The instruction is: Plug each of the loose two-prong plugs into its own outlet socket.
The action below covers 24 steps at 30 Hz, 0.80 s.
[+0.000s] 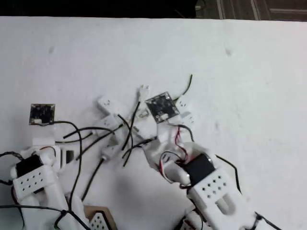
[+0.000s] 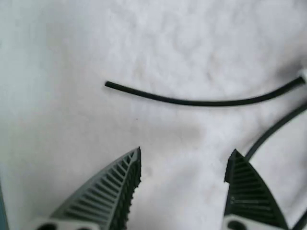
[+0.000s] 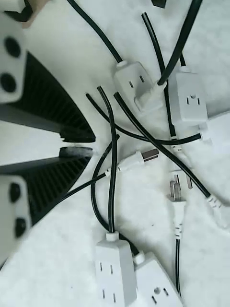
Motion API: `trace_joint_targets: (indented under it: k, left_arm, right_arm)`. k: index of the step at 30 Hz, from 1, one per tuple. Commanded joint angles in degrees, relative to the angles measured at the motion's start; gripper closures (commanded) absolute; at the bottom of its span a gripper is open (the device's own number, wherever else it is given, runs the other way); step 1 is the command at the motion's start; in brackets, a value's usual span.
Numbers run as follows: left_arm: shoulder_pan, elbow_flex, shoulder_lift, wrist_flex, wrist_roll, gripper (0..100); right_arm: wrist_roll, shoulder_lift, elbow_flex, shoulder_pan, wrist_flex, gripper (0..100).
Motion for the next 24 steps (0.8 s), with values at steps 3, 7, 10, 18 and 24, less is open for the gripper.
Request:
trace_joint_targets:
  k: [3,7,10,18,24]
  left_arm:
    - [12.2,-7.9,-1.3,9.6,0.4,72]
    - [21.0,-12.0,-1.3,15.9,0.4,72]
    - [26.8,-14.1,-1.3,18.5,0.4,71]
    - [35.9,-14.0,-0.7,16.5,0.5,71]
    - [37.5,-14.0,3.2,12.5,0.5,71]
  right_arm:
    - [-0.3,-4.1,2.5,7.2,-5.1,98.1]
    - [-0.3,-3.6,6.2,10.9,-12.4,98.1]
    - [-0.3,-3.4,8.4,11.6,-16.3,98.1]
    - [-0.3,-3.4,9.4,11.6,-17.5,98.1]
    - [-0.3,-3.4,9.4,11.6,-17.2,98.1]
